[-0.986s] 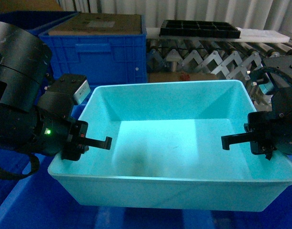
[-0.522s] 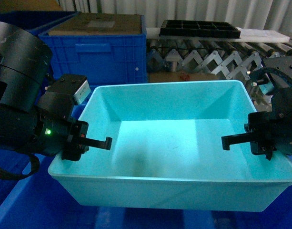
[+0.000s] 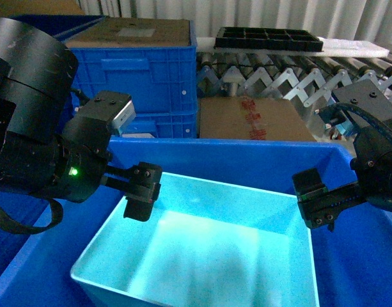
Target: Stack blue boxes stably on right
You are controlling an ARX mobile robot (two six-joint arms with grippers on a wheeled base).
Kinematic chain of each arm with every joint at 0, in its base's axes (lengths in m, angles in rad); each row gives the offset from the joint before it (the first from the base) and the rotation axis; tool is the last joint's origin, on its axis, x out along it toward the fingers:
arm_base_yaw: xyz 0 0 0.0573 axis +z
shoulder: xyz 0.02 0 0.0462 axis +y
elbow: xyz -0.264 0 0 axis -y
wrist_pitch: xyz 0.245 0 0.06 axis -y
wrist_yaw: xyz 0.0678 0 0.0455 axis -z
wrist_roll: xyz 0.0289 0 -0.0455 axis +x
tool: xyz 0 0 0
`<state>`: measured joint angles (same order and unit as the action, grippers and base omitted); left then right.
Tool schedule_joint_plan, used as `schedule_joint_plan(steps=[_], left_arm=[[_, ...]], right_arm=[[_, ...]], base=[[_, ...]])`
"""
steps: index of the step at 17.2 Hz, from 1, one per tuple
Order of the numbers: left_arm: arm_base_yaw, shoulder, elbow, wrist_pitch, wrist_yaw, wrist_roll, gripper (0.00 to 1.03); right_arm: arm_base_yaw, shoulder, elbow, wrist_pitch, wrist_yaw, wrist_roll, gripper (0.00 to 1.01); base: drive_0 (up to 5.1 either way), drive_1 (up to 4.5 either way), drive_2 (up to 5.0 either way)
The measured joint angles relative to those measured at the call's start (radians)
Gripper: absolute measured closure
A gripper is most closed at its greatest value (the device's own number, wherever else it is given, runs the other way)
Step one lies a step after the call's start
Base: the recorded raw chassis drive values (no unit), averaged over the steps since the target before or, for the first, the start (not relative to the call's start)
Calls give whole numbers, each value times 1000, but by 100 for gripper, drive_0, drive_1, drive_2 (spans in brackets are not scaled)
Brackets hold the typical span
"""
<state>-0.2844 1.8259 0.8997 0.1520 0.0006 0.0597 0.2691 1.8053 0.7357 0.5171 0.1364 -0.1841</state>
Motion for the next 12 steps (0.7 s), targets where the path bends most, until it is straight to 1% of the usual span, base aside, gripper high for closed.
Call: schedule_joint_plan(steps=[1,2,3,4,5,7,8,9,10,11,12], left_arm=[[11,-8,0,9,4,-4,3],[32,-42,0,0,32,-20,6],[56,-87,1,-10,58,-40,5],[80,-142,8,-24,77,-61,5],[105,-200,21,-45,93,-83,5],[129,-309,24,-116,115,-116,5],[139,-386,17,-173,122,-137,5],[142,-474,-2,-237,122,-153,5],[144,-612,-23,-345,93,-194,5],[142,-651,-23,-373,93,-214,5],[137,-675,-23,-390,92,-222,5]], right_arm=[[-1,0,1,34,-5,-5,3],[-11,-5,21,45,-27,-6,3],[-23,-19,40,52,-36,-5,3],[-39,-52,59,39,-60,-3,3],[-58,-108,66,51,-77,-5,3],[-101,-262,47,21,-131,-16,3],[-136,-384,6,-34,-163,-24,3],[-173,-491,-18,-113,-182,-24,3],[-214,-640,-25,-233,-188,-24,3],[-223,-685,-24,-260,-187,-23,3],[-227,-713,-24,-277,-182,-21,3]], base=[[0,0,0],[0,0,0],[0,0,0],[0,0,0],[0,0,0],[0,0,0],[0,0,0],[0,0,0],[0,0,0],[0,0,0],[0,0,0]])
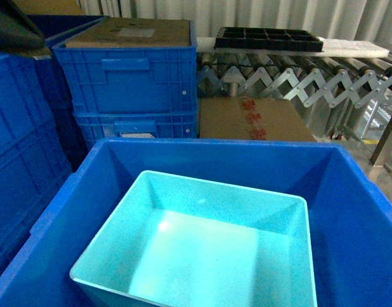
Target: Stack blue boxes stably on right
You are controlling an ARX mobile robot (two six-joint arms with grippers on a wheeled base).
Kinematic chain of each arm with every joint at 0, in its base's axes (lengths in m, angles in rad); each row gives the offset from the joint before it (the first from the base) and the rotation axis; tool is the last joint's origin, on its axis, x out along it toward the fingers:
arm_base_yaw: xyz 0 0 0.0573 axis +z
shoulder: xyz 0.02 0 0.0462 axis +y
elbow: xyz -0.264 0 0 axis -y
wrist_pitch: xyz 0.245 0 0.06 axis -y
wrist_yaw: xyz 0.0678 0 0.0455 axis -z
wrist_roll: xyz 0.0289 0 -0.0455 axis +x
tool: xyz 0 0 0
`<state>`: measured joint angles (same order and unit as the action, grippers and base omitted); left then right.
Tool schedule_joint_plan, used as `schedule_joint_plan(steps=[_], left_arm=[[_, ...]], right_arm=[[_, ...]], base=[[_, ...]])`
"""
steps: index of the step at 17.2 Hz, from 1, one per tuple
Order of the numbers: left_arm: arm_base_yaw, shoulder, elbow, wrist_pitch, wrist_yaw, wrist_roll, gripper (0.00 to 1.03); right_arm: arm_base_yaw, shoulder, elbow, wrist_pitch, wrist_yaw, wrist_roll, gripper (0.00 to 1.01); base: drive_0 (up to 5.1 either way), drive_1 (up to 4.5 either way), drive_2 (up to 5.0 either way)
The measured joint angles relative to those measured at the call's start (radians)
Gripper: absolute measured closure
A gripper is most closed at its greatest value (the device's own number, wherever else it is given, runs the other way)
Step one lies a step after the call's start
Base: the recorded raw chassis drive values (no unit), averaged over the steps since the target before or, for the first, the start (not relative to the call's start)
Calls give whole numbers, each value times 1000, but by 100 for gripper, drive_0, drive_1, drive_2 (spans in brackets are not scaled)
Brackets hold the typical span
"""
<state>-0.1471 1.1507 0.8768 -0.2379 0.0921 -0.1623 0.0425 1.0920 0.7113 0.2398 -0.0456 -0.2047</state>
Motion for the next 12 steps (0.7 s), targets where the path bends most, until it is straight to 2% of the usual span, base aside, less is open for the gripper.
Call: schedule_joint_plan(steps=[2,6,7,8,9,11,12], left_arm=[[-25,-96,1,-39,-13,-45,5],[-26,-79,7,-44,-14,-67,5],[-26,-77,7,-42,-15,-68,5],[-29,-79,-10,12,-37,-61,6],[-39,-89,-50,127,-81,-40,9],[-44,-114,-106,250,-147,-8,15],[-42,-137,-143,311,-179,15,18]], right_arm=[[2,-75,8,-10,2,2,3],[2,-44,8,-15,5,5,3],[3,-45,-6,29,21,25,6],[1,-51,-24,78,35,39,9],[-4,-57,-33,96,35,55,11],[-20,-79,-64,133,30,79,16],[-29,-104,-101,166,32,110,22]], base=[[0,0,0],[0,0,0],[0,0,0],[0,0,0],[0,0,0],[0,0,0],[0,0,0]])
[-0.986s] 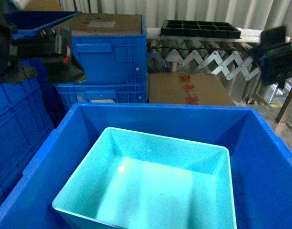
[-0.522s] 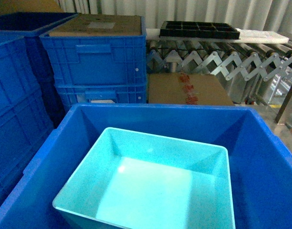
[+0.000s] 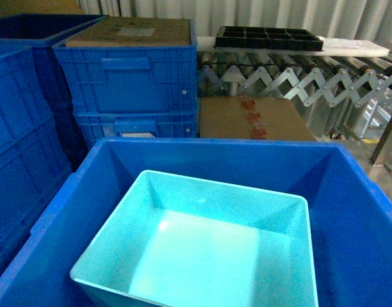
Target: Stack blue boxes stably on right
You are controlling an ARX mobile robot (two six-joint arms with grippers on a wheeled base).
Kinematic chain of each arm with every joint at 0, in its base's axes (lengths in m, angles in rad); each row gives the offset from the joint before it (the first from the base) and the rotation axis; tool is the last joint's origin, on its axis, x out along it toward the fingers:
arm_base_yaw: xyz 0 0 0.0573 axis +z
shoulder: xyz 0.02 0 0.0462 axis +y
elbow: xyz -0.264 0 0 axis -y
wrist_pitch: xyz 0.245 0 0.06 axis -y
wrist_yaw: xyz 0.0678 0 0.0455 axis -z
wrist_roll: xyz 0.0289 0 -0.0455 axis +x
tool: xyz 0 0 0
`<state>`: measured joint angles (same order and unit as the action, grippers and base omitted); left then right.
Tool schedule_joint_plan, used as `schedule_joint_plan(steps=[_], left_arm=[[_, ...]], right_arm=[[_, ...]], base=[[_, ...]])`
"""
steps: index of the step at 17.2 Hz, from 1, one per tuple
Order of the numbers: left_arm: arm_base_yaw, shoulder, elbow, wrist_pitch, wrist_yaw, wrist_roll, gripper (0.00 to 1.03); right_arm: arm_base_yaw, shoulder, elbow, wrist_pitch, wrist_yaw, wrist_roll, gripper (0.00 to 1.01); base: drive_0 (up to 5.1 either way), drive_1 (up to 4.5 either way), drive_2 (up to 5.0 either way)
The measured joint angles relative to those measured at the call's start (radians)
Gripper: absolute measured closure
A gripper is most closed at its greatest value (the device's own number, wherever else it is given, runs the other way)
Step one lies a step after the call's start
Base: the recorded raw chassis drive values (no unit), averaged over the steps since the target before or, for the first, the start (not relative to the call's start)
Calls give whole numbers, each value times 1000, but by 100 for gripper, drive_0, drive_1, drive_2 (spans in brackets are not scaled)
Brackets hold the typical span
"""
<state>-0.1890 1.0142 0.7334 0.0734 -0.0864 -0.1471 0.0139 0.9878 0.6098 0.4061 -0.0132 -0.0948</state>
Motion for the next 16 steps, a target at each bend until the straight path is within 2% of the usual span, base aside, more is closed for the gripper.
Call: schedule_joint_plan(steps=[1,2,3,6,7,8,10,16], left_arm=[[13,-76,-140,191,-62,65,31],[40,-118,-236,319,-67,99,44],[57,-153,-312,381,-51,117,58],[96,-248,-460,412,-11,129,97],[106,-283,-490,418,0,130,101],[192,-346,-556,407,73,131,101],[187,-441,-617,377,87,132,101],[188,-494,-644,352,86,132,101]], right_arm=[[-18,-49,-84,42,14,41,35],[-21,-80,-158,64,18,62,48],[-16,-110,-228,83,13,72,62],[-14,-212,-349,113,13,77,100],[-14,-241,-385,114,13,81,100],[-14,-305,-443,106,13,81,100],[-14,-401,-502,69,13,81,100],[-14,-457,-528,37,13,81,100]], base=[[0,0,0],[0,0,0],[0,0,0],[0,0,0],[0,0,0],[0,0,0],[0,0,0],[0,0,0]])
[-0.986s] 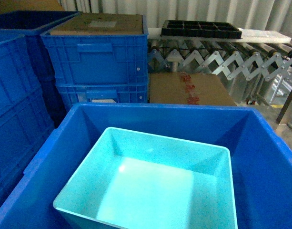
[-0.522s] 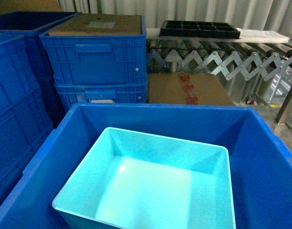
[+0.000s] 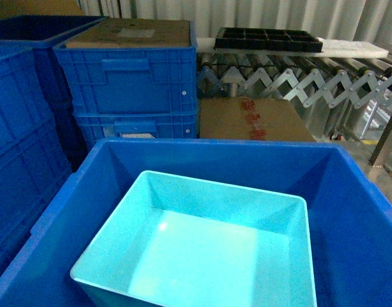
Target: Stack blue boxes stably on right
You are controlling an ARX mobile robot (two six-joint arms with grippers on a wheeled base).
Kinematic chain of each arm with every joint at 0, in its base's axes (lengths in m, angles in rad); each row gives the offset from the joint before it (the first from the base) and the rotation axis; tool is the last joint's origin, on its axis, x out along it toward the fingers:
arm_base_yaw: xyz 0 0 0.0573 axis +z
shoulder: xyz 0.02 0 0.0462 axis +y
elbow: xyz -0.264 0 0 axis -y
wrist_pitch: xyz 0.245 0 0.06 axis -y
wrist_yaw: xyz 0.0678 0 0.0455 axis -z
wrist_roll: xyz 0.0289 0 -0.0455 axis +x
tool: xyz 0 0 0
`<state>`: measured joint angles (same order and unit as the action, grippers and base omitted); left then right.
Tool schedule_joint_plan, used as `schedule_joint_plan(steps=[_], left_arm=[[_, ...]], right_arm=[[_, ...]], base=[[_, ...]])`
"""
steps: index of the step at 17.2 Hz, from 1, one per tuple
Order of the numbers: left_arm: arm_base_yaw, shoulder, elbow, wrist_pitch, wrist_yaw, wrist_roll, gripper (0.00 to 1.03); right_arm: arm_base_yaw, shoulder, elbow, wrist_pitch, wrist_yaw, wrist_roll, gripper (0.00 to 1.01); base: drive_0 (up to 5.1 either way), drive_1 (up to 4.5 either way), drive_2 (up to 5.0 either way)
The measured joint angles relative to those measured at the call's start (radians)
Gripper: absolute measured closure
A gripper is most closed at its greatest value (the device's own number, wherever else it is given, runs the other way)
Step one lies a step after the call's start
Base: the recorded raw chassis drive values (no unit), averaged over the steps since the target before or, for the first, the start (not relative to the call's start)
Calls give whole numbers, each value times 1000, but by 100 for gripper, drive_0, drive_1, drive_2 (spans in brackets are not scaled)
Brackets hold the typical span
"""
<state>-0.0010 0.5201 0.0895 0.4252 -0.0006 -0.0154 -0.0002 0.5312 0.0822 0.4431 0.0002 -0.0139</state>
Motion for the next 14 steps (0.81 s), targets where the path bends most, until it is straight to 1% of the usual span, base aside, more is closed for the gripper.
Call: schedule_joint_plan(steps=[2,7,8,9,10,13,14], left_arm=[[0,-24,-11,-14,0,0,101],[0,-143,-46,-92,0,0,101],[0,-166,-51,-112,0,0,101],[0,-171,-75,-74,0,1,101],[0,-190,-74,-102,-1,1,101],[0,-340,-74,-246,0,1,101],[0,-349,-74,-255,0,1,101]], right_arm=[[0,-25,-10,-14,0,0,100],[0,-148,-43,-99,0,0,100],[0,-157,-68,-58,0,0,100],[0,-174,-69,-98,0,0,100],[0,-193,-69,-108,0,0,100],[0,-347,-69,-258,0,0,100],[0,-359,-69,-271,0,0,100]], base=[[0,0,0],[0,0,0],[0,0,0],[0,0,0],[0,0,0],[0,0,0],[0,0,0]])
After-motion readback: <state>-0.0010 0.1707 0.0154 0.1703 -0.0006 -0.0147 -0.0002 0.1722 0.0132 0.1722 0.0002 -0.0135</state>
